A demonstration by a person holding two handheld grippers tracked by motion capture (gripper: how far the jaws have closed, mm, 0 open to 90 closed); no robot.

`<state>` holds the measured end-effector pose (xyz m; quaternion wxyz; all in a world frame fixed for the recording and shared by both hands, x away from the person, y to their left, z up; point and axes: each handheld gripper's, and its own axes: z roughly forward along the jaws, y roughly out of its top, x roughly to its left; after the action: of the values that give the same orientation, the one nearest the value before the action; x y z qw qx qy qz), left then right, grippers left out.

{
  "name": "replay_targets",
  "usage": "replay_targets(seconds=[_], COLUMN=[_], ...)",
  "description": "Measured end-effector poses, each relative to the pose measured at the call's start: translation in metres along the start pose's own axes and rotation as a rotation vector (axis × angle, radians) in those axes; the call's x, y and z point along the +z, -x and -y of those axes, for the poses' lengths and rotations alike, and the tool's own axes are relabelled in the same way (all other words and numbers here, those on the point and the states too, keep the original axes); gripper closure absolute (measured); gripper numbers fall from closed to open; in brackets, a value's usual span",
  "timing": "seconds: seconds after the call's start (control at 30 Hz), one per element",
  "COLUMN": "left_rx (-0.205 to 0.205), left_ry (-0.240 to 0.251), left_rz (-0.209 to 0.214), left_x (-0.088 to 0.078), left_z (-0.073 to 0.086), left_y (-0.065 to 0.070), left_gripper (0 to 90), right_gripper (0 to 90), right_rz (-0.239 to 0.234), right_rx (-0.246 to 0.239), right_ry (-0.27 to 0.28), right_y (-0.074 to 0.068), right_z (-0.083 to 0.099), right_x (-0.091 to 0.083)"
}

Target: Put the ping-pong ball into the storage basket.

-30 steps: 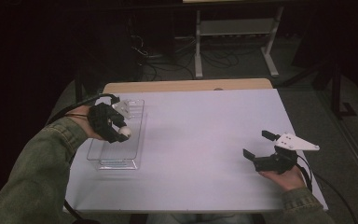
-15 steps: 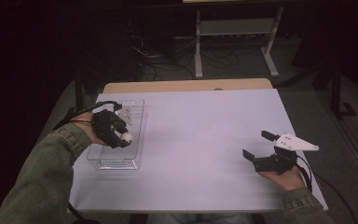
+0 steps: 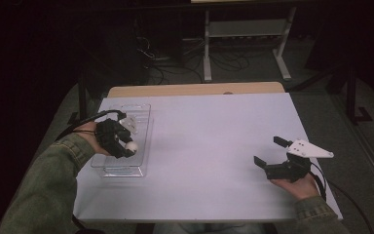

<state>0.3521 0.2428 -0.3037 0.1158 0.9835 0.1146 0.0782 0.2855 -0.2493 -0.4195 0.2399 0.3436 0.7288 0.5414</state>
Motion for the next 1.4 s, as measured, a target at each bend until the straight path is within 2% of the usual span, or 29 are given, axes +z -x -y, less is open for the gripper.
replay_targets(seconds=[0.53, 1.4], left_rx=[-0.017, -0.056], left_ry=[-0.01, -0.033], left_rz=[0.025, 0.05], left_x=[0.021, 0.055], left_z=[0.006, 0.015], left_y=[0.0, -0.012], left_gripper=[50.7, 50.7], right_gripper=[0.0, 0.0], right_rz=[0.001, -0.005], right_rx=[0.001, 0.002], right_ry=[-0.001, -0.008], right_y=[0.0, -0.001], right_z=[0.0, 0.001], right_x=[0.0, 0.0])
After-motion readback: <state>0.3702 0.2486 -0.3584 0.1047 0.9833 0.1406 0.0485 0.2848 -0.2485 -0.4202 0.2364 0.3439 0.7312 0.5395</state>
